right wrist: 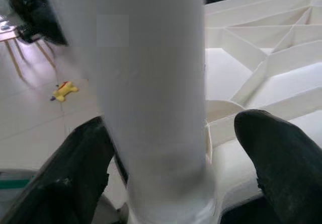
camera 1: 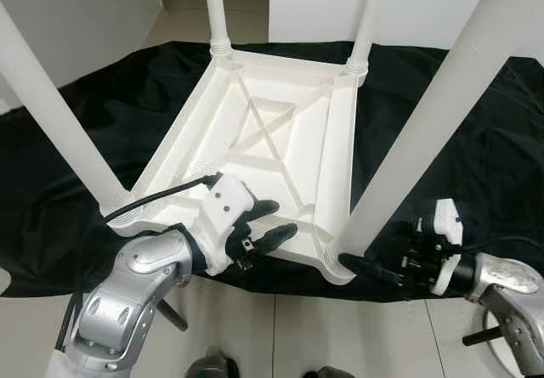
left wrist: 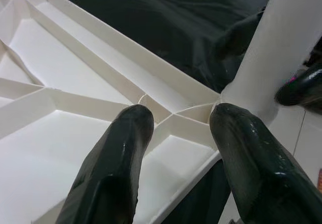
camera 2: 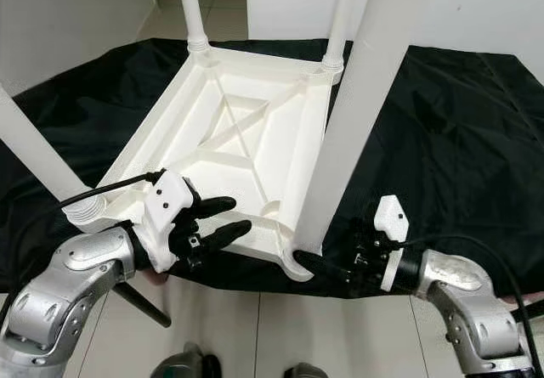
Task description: Building children table
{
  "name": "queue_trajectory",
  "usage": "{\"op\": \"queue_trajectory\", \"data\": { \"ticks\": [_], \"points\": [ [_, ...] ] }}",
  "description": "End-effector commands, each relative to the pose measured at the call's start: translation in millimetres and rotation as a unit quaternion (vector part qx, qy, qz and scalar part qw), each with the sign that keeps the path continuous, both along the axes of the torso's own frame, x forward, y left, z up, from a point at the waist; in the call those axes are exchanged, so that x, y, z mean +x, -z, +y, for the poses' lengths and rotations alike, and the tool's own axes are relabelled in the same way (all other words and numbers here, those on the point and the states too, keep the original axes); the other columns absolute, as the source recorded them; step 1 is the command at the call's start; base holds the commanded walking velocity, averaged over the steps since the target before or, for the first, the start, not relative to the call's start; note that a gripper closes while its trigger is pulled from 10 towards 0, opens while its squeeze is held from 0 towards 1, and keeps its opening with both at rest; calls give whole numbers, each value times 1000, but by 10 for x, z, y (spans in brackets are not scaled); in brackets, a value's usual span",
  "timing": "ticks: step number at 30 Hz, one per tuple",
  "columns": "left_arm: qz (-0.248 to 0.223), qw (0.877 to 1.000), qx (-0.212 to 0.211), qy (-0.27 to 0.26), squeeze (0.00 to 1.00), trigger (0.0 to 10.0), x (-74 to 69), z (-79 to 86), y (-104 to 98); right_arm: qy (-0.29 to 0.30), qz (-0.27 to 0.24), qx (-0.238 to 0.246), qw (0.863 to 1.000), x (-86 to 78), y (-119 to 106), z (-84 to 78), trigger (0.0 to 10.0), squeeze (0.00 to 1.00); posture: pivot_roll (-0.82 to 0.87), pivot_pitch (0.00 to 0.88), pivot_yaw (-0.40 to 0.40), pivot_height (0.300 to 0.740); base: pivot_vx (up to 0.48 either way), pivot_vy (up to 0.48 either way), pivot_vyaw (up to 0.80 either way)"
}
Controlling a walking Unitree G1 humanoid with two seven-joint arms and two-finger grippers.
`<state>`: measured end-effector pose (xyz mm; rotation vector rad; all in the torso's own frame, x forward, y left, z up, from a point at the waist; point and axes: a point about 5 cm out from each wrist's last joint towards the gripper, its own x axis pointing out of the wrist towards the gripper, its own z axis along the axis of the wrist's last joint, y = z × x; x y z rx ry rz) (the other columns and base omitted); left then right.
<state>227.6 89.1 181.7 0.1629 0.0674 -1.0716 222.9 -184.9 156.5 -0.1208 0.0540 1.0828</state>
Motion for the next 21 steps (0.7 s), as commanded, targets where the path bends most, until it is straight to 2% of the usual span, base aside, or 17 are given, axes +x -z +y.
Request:
{"op": "queue_trajectory", "data": {
  "ticks": [1,4,5,6,9,13,15,18,21],
  "points": [
    [-10,999,4,-50,0,10000,57,8,6,3,2,-9,1000,10,40,19,10000,0,30,40,16,740,0,0,0],
    [-17,998,3,-57,0,10000,96,-17,-4,22,-2,1,1000,62,90,69,10000,0,35,33,7,740,0,0,0],
    [-22,998,0,-60,0,10000,123,-58,-16,45,-10,9,999,119,118,88,10000,0,37,29,6,740,0,0,0],
    [-29,997,0,-66,0,10000,154,-101,-27,72,-17,16,997,182,138,84,10000,0,37,29,6,740,0,0,0],
    [-34,997,0,-70,0,10000,175,-135,-33,92,-23,19,995,227,151,67,10000,0,37,29,6,740,0,0,0],
    [-37,996,0,-77,0,10000,215,-196,-25,119,-25,11,993,286,175,-19,10000,0,31,24,10,740,0,0,0],
    [-41,996,-7,-76,0,10000,250,-278,-47,144,-31,0,989,339,176,-108,10000,0,31,24,10,740,0,0,0],
    [-43,996,-11,-74,0,10000,261,-310,-61,155,-38,-2,987,364,168,-136,10000,0,31,24,10,740,0,0,0],
    [-47,997,-11,-59,0,10000,269,-387,-68,192,-59,1,980,460,105,-219,10000,0,10,27,6,740,0,0,0]
  ]
}}
